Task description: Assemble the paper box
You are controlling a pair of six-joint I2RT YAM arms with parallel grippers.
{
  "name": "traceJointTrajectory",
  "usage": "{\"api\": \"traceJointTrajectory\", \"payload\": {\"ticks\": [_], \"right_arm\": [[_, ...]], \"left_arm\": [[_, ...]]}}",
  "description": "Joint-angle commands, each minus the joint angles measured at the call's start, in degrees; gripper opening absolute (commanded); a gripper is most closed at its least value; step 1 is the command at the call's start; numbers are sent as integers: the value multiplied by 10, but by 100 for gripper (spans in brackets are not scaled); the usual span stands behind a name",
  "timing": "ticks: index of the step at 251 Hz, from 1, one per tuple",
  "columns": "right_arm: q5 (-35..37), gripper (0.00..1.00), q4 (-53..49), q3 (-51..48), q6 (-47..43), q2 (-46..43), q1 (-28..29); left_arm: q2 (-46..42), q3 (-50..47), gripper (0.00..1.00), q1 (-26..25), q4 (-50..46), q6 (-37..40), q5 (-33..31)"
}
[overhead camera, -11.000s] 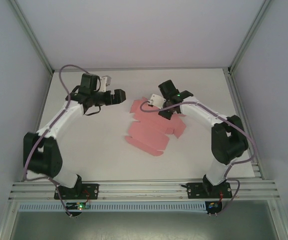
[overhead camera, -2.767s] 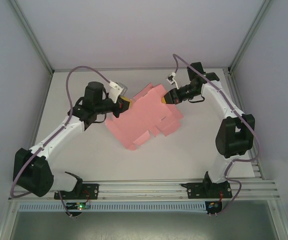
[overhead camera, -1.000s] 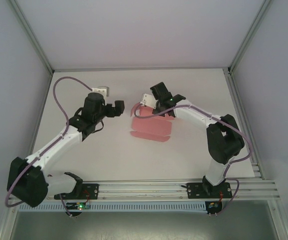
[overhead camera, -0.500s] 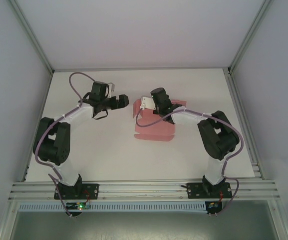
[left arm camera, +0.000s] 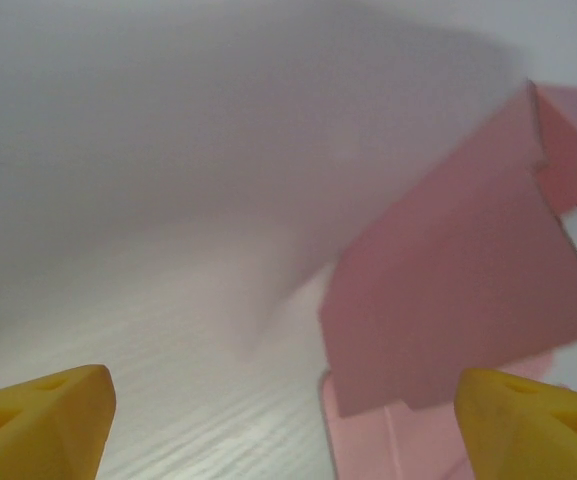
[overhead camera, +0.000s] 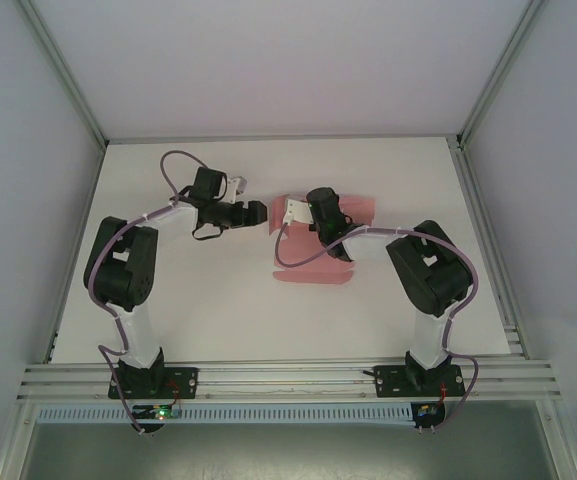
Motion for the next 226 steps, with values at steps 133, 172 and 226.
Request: {"api": "traceJointTrajectory", "payload": {"ticks": [133, 172, 226], "right_arm": [[-31, 11, -33, -77, 55, -82, 15], [-45, 12, -34, -91, 52, -105, 17], [-72, 13, -77, -85, 60, -122, 18]], "left_arm": [[-67, -37, 74, -81, -46, 85, 52], [-145, -86, 85, -73, -63, 80, -19], [-169, -108, 90, -67, 2, 51, -77]]}}
